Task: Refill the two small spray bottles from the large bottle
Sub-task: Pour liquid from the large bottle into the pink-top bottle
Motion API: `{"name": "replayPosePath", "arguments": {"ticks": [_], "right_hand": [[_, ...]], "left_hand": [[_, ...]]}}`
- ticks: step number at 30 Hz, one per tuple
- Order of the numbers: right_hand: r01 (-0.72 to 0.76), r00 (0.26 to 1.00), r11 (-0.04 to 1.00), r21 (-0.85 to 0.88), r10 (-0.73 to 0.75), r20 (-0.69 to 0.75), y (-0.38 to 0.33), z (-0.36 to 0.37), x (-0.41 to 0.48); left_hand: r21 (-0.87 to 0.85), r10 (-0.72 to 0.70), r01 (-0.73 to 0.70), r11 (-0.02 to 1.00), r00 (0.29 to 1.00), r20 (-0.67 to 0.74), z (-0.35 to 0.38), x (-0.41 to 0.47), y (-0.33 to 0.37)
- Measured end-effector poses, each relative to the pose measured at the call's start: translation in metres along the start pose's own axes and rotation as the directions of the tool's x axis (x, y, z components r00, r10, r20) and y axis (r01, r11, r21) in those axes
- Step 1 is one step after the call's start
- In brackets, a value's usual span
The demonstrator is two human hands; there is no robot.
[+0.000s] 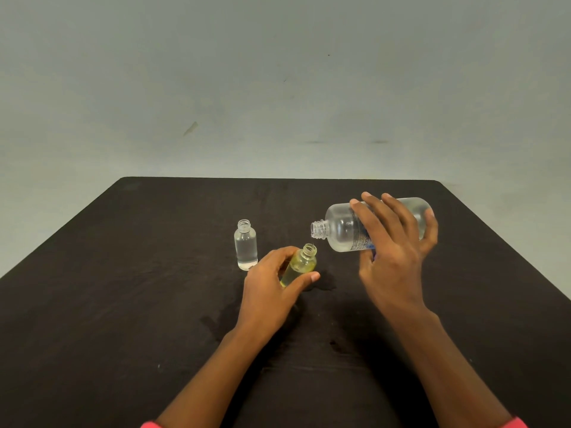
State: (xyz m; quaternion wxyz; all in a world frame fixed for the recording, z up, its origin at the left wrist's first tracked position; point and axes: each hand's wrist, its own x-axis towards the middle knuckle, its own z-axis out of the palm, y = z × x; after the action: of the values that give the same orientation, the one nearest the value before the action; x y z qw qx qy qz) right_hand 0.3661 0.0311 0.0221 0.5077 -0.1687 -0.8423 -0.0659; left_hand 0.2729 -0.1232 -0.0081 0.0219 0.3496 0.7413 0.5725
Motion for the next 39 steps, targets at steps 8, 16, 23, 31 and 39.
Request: {"name": "replayPosePath", "arguments": {"ticks": [8,16,23,31,39], "right_hand": [[0.000,1.000,1.000,-0.003,0.000,0.002,0.0002,0.0010,-0.0001],[-0.004,1.000,1.000,-0.007,0.004,0.001,0.0001,0.0009,-0.0004],[0.000,1.000,1.000,-0.003,0.000,0.005,0.0002,0.0007,-0.0006],[0.000,1.000,1.000,-0.004,0.000,0.008,-0.0004,0.0010,-0.0004],[0.002,1.000,1.000,-0.002,-0.002,0.004,-0.0001,0.0005,-0.0007]], "left_hand": [[-0.006,-0.002,0.002,1.000,1.000,0.000,0.0000,0.0001,0.0002],[-0.008,-0.001,0.001,1.000,1.000,0.001,0.0009,0.0005,-0.0012],[-0.002,-0.004,0.004,1.000,1.000,0.005,0.0000,0.0002,-0.0002],[-0.013,-0.006,0.006,1.000,1.000,0.002,0.0000,0.0002,0.0006],[-0.015,0.003,-0.003,1.000,1.000,-0.001,0.0005,0.0001,-0.0003]]}}
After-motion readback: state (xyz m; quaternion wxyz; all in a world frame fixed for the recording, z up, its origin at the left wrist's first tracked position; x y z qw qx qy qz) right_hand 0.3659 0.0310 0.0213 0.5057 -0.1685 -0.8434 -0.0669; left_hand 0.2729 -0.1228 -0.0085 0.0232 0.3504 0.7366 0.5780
